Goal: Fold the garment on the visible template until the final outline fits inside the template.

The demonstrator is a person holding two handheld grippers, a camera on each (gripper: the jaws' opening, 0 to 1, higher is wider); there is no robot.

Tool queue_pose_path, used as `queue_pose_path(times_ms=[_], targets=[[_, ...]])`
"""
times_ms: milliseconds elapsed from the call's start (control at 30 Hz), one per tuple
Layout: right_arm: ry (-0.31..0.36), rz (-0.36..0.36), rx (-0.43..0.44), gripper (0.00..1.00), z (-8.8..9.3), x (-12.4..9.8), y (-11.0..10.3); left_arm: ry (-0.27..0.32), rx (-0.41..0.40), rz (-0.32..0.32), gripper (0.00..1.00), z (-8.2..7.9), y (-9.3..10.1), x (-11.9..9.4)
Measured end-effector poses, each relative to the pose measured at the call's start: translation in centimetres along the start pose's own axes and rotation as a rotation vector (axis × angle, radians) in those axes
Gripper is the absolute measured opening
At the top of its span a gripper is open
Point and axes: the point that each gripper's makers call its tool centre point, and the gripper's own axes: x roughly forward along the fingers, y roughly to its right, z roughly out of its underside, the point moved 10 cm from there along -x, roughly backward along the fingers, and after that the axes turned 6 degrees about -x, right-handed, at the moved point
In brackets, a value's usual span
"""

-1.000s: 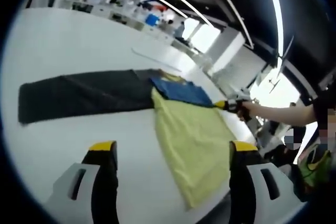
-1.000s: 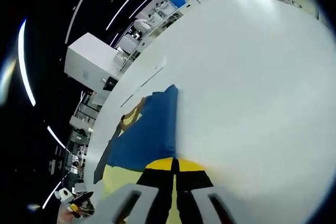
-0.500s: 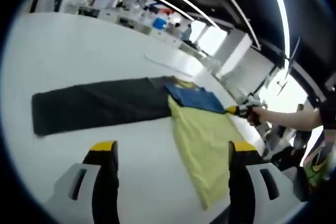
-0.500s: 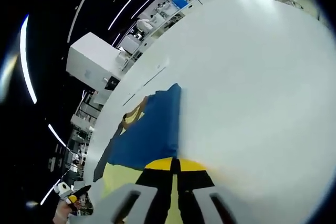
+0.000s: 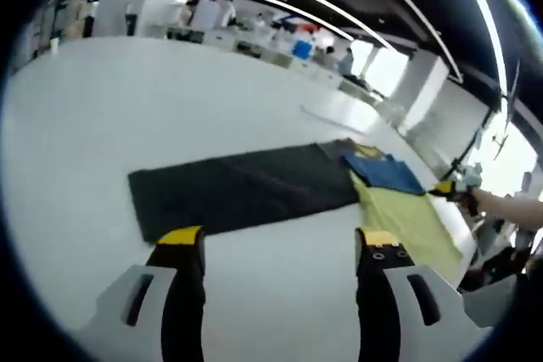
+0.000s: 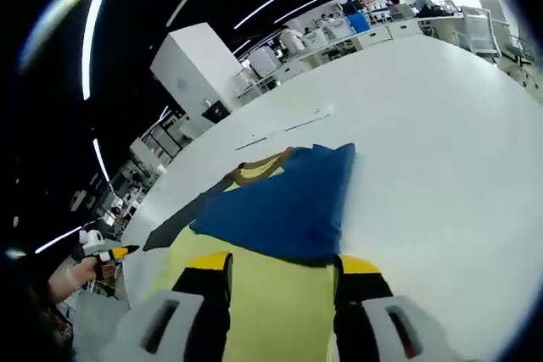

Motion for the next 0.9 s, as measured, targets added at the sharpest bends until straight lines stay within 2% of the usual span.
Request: queue_pose_path(times_ms=[33,67,100,267,300,367,467,567,733,900], targets=[[0.000,-0.003,-0.004,0.50,0.0,0.0,-0.1,0.013,0.011,-0.042,0.66,-0.2,-0.8,0.1],[-0.004,-0.005,-0.007,0.51,0.2,0.0,-0.3,0.003,-0.003,-0.066,0.66,-0.2,-1.3,0.1],[-0.005,-0.007,-0.014,0.53,0.2,0.0,-0.4,0.023,-0.027,-0.098,0.65,-0.4,-2.0,0.1],[-0.005,-0.007,-0.075,0.70,0.2,-0.8,-0.9,0.027,-0.040,-0.162,0.61,-0.8,-3.9,0.2],[-0.005,0.007,-0.101,0.75,0.2,-1.0,-0.7,0.024,-0.055,-0.173,0.61,-0.8,-4.2,0.2],[-0.004,0.009,-0.102,0.86,0.2,-1.3,-0.5,0.026,-0.082,-0.168,0.62,-0.7,-4.2,0.3],[-0.016,0.007,-0.109,0.88,0.3,-2.0,-0.2,0.009,-0.079,-0.186,0.61,-0.5,-4.3,0.5],[-0.019,0.013,-0.121,0.94,0.5,-2.7,-0.3,-0.005,-0.085,-0.195,0.60,-0.3,-4.3,0.6],[-0.019,0.014,-0.118,1.00,0.7,-3.8,-0.1,-0.034,-0.081,-0.223,0.56,-0.1,-4.5,0.8],[-0.016,0.012,-0.109,1.00,1.1,-4.7,0.0,-0.046,-0.081,-0.248,0.49,0.0,-5.0,0.7]])
